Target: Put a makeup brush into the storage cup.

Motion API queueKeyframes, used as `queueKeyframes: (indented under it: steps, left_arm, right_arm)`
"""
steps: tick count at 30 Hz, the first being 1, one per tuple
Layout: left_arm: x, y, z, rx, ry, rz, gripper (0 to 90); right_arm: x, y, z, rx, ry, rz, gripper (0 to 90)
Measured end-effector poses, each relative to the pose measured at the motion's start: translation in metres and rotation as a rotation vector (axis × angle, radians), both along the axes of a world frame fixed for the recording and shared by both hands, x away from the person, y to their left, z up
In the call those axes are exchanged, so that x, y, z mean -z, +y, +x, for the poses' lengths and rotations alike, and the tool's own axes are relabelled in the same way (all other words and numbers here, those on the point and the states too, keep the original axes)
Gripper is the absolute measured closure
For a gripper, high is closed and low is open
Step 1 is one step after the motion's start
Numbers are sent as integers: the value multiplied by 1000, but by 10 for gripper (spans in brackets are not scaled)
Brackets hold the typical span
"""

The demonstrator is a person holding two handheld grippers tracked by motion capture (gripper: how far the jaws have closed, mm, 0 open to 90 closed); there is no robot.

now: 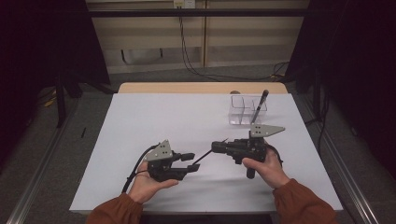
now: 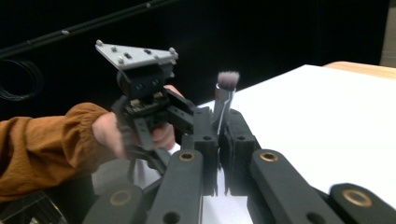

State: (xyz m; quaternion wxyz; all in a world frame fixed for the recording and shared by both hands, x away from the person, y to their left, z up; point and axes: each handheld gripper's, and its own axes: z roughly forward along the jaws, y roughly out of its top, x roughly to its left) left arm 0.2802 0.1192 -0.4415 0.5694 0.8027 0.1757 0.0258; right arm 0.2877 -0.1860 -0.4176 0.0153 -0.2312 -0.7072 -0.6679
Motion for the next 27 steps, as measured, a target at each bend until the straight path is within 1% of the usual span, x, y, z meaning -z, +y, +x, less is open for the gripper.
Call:
queueKeyframes:
  steps: [1,3,4,6,11,13,14,15,17,19,21,23,24,25,26,27]
  left_arm:
    - [-1,0,-1,-6,-6,3,501]
    - [-2,1,-1,-25,-1,1,428]
    - [-2,2,-1,-36,-9,3,393]
    - [-3,3,0,-43,-9,5,355]
    - [-4,5,1,-95,-4,13,160]
    - [-5,6,1,-106,-2,4,139]
    - [-5,6,1,-109,-1,3,108]
    - [-6,7,1,-106,0,5,98]
    - [-6,8,1,-112,3,-8,67]
    - [-7,9,1,-115,0,-8,56]
    - [-8,11,1,-119,15,-13,42]
    - [-8,13,2,-113,13,-21,28]
    - [-9,14,2,-118,8,-22,23]
    - [-9,15,3,-117,12,-25,22]
    - [-10,16,3,-126,19,-35,16]
    - [-10,17,3,-129,17,-35,17]
  right_arm:
    - [0,0,0,2,-1,0,861]
    - [0,-1,1,10,1,-5,861]
    - [-1,-2,1,9,4,-3,861]
    - [-1,-2,1,15,7,-10,861]
    - [-1,-4,1,13,23,-17,861]
    - [-1,-5,2,13,24,-22,861]
    - [-1,-6,2,18,26,-23,861]
    - [-2,-7,2,19,28,-24,861]
    - [-2,-8,2,24,27,-30,861]
    - [-2,-10,3,37,20,-30,861]
    - [-3,-11,3,42,20,-32,861]
    - [-3,-13,3,46,24,-34,861]
    - [-4,-13,3,47,24,-37,861]
    - [-4,-14,3,51,28,-39,861]
    - [-4,-14,4,52,30,-40,861]
    - [-4,-15,4,54,29,-42,861]
